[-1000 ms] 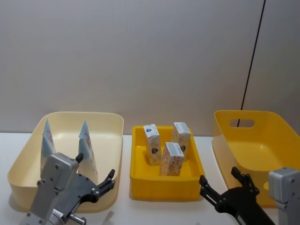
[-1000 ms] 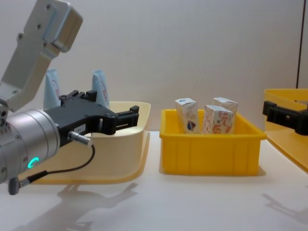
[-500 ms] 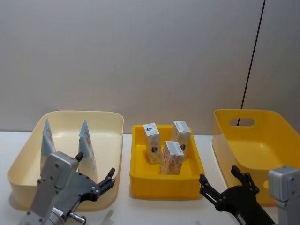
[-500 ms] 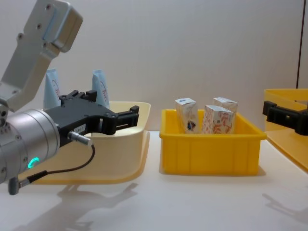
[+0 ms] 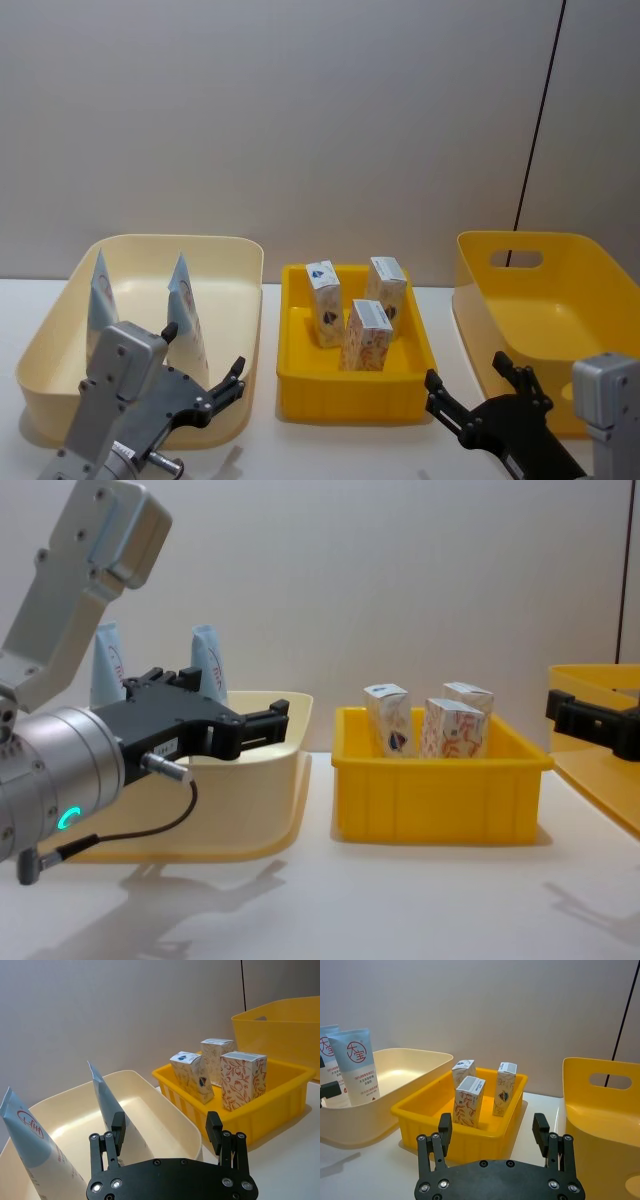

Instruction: Bimanual collaborative sorting of washing and personal care products

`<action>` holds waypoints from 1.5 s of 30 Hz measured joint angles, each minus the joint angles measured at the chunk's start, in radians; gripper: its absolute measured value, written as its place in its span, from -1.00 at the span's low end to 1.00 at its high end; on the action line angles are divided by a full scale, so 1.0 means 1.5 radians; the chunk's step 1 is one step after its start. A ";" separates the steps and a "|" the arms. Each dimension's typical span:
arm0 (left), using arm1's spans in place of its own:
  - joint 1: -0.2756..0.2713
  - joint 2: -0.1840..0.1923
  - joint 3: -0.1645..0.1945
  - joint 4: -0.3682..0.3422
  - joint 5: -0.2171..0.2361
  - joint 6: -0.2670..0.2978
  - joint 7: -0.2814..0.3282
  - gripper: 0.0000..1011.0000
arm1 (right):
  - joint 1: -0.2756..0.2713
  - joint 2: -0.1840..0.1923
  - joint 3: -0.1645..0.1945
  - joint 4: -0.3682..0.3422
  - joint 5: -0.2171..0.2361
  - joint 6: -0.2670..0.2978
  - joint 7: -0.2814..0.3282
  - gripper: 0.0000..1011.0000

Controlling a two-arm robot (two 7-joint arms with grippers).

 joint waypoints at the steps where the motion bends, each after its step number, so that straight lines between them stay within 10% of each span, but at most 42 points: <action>1: 0.000 0.000 0.000 0.000 0.000 0.000 0.000 0.98 | 0.000 0.000 0.000 0.000 0.000 0.000 0.000 0.98; 45: -0.088 -0.062 -0.075 0.111 -0.124 0.069 -0.068 0.98 | 0.000 0.000 0.000 0.000 0.000 0.000 0.000 0.98</action>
